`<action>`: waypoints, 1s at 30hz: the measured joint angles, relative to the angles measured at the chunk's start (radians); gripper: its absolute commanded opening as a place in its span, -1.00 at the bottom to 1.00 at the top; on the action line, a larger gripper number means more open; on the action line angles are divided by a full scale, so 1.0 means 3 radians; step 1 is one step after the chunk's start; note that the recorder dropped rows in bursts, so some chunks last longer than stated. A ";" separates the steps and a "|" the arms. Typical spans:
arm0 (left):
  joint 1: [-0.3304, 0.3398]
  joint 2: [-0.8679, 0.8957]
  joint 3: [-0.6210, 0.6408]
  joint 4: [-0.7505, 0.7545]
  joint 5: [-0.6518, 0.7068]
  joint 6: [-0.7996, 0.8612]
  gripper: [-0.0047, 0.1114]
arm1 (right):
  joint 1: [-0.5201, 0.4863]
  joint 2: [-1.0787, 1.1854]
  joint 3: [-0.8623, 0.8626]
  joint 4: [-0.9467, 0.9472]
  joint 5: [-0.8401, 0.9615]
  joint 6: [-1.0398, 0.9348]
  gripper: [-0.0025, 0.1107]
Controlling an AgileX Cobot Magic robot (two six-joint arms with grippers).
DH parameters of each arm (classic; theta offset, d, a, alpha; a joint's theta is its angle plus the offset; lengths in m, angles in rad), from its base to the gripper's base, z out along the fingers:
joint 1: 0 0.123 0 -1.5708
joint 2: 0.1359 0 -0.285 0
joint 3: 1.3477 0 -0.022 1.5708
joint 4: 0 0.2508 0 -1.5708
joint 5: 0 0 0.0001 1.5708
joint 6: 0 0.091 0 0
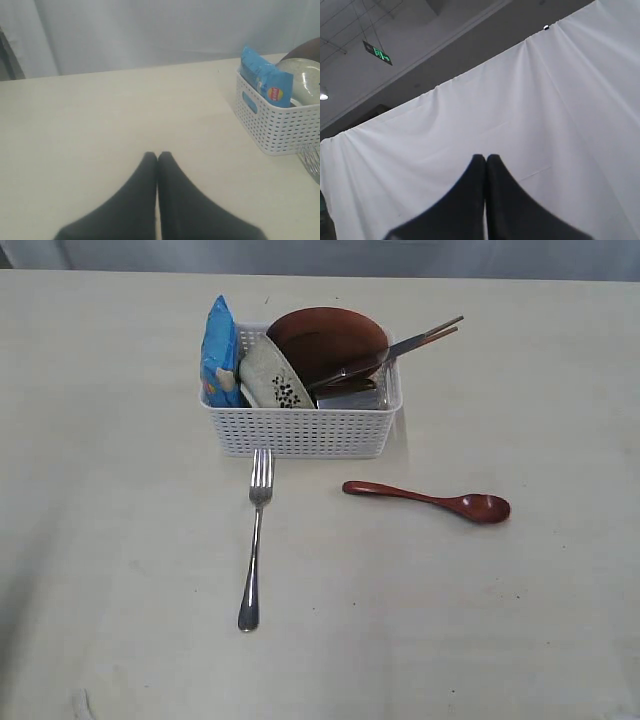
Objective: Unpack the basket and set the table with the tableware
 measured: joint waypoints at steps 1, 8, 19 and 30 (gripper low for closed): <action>0.0000 0.0000 0.0000 0.0000 0.0000 0.0000 -0.92 | 0.0000 0.0000 -0.0091 0.0005 0.0086 0.0000 -0.96; 0.0000 0.0000 0.0000 0.0000 0.0000 0.0000 -0.92 | 0.0000 0.0284 -0.1135 0.0028 0.1644 -0.0320 -0.96; 0.0000 0.0000 0.0000 0.0000 0.0000 0.0000 -0.92 | 0.0000 0.2127 -0.2720 0.0037 0.3863 -0.0683 -0.13; 0.0000 0.0000 0.0000 0.0000 0.0000 0.0000 -0.92 | 0.0061 0.4069 -0.3904 0.0845 0.5368 -0.1913 -0.14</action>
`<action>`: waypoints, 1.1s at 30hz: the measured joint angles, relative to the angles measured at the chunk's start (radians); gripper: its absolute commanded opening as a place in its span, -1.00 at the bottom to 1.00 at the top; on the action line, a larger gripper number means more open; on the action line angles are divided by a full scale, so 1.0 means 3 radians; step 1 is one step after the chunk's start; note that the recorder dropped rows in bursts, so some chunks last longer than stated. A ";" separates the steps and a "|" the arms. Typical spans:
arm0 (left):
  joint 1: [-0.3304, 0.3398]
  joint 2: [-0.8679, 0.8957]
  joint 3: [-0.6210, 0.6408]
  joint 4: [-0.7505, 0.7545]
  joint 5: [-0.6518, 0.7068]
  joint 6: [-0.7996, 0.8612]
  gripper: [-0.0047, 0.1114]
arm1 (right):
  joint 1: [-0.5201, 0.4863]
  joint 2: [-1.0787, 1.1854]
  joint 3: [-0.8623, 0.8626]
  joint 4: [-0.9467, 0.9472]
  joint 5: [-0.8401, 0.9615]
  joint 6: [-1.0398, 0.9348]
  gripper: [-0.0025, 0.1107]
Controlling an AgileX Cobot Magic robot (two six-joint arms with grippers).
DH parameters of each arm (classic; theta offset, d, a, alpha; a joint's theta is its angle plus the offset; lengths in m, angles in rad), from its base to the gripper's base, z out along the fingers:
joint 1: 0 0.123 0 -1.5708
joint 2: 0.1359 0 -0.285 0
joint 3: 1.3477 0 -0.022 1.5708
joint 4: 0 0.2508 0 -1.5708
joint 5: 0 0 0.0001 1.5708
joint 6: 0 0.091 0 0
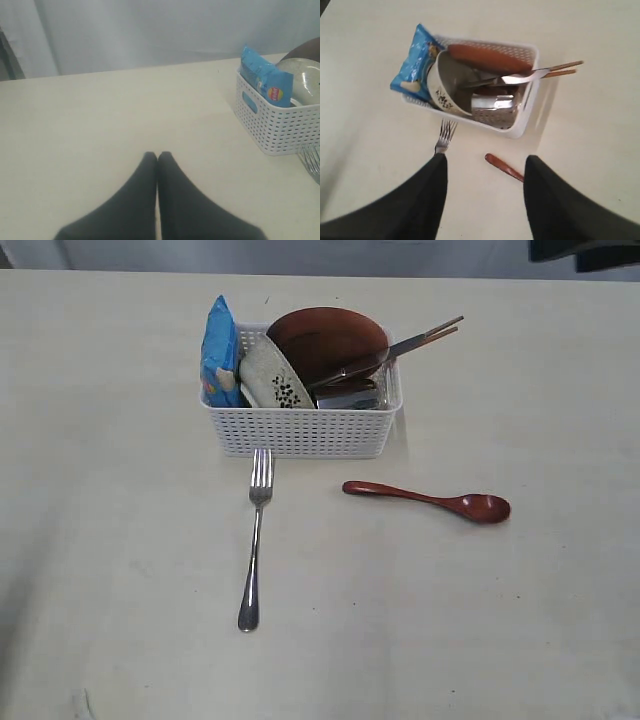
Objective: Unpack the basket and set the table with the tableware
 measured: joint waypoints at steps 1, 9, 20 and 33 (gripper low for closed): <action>0.0000 0.0000 0.0000 0.0000 0.0000 0.0000 -0.92 | 0.0041 0.0134 -0.0082 0.0024 0.0044 -0.0154 -0.14; 0.0000 0.0000 0.0000 0.0000 0.0000 0.0000 -0.92 | 0.0986 0.0995 -0.0547 -0.0809 -0.0390 -0.1089 -0.14; 0.0000 0.0000 0.0000 0.0000 0.0000 0.0000 -0.92 | 0.1896 0.1806 -0.0550 -0.3214 -0.0777 -0.0893 -0.07; 0.0000 0.0000 0.0000 0.0000 0.0000 0.0000 -0.92 | 0.1907 0.2379 -0.0550 -0.3911 -0.0959 -0.0472 0.03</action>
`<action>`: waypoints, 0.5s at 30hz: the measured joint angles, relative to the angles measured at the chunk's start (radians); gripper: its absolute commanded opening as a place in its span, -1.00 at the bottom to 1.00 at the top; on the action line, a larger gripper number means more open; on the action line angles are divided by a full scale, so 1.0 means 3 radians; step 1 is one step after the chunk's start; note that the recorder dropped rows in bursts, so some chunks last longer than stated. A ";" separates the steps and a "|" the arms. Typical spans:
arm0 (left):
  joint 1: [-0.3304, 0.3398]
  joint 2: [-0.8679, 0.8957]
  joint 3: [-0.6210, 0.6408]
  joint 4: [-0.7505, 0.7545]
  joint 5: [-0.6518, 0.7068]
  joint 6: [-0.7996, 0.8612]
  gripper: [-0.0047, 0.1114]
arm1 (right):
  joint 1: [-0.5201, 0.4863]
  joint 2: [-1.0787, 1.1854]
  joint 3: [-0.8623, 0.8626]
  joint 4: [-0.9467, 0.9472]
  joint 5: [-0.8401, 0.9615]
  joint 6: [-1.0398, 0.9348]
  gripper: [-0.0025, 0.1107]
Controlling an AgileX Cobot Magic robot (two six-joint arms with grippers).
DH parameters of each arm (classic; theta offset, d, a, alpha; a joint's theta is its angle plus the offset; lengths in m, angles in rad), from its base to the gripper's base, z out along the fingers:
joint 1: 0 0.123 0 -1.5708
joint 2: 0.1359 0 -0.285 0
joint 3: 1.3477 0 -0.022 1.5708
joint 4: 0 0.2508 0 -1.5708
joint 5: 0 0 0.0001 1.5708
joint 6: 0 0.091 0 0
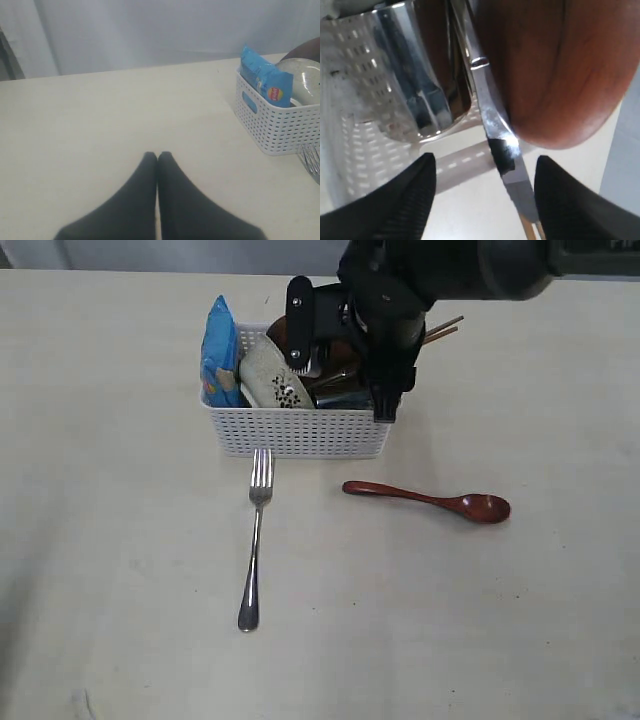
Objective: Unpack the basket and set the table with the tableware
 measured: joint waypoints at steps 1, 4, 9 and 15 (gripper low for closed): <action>0.0000 0.0000 0.0000 0.0000 0.0000 0.0000 -0.92 | 0.0000 0.0018 0.0000 -0.0033 -0.0038 0.0044 0.03; 0.0000 0.0000 0.0000 0.0000 0.0000 0.0000 -0.92 | 0.0000 0.0075 -0.0005 -0.0120 -0.0109 0.0136 0.03; 0.0000 0.0000 0.0000 0.0000 0.0000 0.0000 -0.92 | 0.0000 0.0208 -0.0005 -0.0305 -0.0178 0.0282 0.03; 0.0000 0.0000 0.0000 0.0000 0.0000 0.0000 -0.92 | 0.0000 0.0294 -0.0013 -0.0717 -0.0193 0.0734 -0.56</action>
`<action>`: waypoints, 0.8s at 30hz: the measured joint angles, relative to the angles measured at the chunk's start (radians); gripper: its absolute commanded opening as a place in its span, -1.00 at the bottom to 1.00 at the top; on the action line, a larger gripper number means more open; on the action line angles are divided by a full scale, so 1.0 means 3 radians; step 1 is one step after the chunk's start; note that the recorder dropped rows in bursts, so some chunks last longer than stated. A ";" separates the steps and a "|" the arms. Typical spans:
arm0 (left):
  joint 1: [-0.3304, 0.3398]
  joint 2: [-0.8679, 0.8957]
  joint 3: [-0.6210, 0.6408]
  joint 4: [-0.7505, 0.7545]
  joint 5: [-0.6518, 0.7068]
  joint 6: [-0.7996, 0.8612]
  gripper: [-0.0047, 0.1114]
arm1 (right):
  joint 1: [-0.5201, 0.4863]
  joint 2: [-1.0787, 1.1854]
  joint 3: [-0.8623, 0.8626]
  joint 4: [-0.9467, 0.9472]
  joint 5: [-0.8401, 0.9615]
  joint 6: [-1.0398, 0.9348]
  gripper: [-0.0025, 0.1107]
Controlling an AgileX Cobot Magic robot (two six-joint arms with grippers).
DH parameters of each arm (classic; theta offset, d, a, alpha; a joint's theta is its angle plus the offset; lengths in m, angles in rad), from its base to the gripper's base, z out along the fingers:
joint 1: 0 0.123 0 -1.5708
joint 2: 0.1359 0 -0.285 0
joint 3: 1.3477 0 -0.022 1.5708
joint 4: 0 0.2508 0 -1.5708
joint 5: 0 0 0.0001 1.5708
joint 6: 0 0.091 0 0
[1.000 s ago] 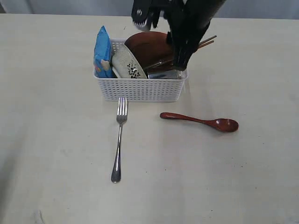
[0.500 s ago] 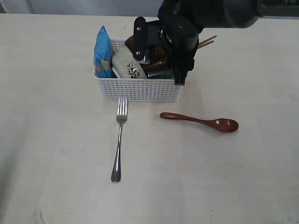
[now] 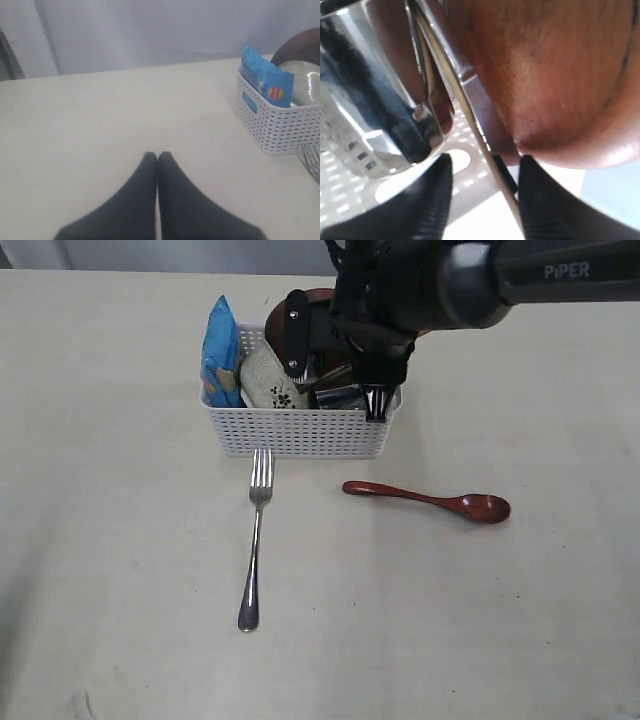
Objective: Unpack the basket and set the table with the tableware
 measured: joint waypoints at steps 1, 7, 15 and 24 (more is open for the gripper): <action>0.0000 0.0000 0.0000 0.0000 0.0000 0.0000 -0.92 | 0.0000 0.0000 0.0000 -0.0015 0.0000 0.0023 -0.67; 0.0000 0.0000 0.0000 0.0000 0.0000 0.0000 -0.92 | 0.0003 0.0000 -0.0012 -0.0068 0.0089 0.0056 -0.96; 0.0000 0.0000 0.0000 0.0000 0.0000 0.0000 -0.92 | 0.0010 -0.0042 -0.0014 0.0010 0.0214 0.0056 -0.96; 0.0000 0.0000 0.0000 0.0000 0.0000 0.0000 -0.92 | 0.0002 -0.0489 -0.0014 0.0624 0.0171 -0.0301 -0.91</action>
